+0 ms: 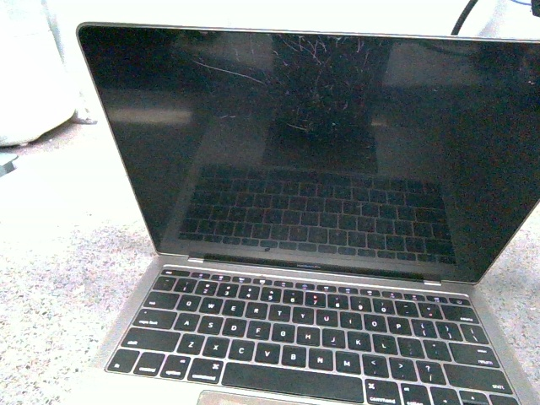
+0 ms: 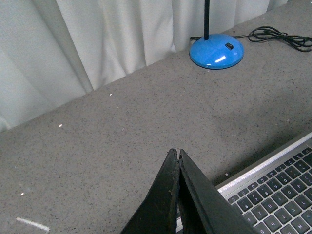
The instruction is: Close laptop
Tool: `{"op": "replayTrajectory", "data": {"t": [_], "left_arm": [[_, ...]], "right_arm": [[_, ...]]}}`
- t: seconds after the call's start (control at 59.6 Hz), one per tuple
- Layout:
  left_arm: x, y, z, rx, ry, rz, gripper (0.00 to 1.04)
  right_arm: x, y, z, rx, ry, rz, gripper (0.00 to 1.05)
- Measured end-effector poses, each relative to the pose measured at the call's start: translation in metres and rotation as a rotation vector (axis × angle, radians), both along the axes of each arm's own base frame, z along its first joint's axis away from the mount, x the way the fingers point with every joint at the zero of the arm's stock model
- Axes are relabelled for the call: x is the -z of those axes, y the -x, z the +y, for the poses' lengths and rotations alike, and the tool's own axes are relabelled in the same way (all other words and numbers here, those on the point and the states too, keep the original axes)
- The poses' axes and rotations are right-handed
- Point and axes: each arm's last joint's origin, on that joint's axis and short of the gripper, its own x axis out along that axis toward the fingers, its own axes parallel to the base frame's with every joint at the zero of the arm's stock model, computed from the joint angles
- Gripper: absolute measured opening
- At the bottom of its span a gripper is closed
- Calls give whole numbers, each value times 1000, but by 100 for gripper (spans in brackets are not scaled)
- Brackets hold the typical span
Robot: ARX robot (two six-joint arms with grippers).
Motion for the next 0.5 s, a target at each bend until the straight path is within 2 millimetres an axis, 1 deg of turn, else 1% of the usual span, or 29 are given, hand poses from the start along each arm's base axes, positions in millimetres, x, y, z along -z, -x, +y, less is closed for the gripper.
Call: {"op": "replayTrajectory", "data": {"t": [0.117,0.184,0.218,0.419,0.503], "left_arm": [[8,-1,0,9,-1,8,4],[20,1,0,20,-7,29,4],[21,3,-1,28,-7,26,4],[36,29,-3,75,10,36,4],[47,43,1,98,37,59,4]], "right_arm": [[3,2,6,3,4,-4,1],[6,6,10,4,6,-10,1],[7,7,13,5,5,-12,1],[18,24,22,6,-16,-16,1],[27,41,28,3,-43,-14,1]]}}
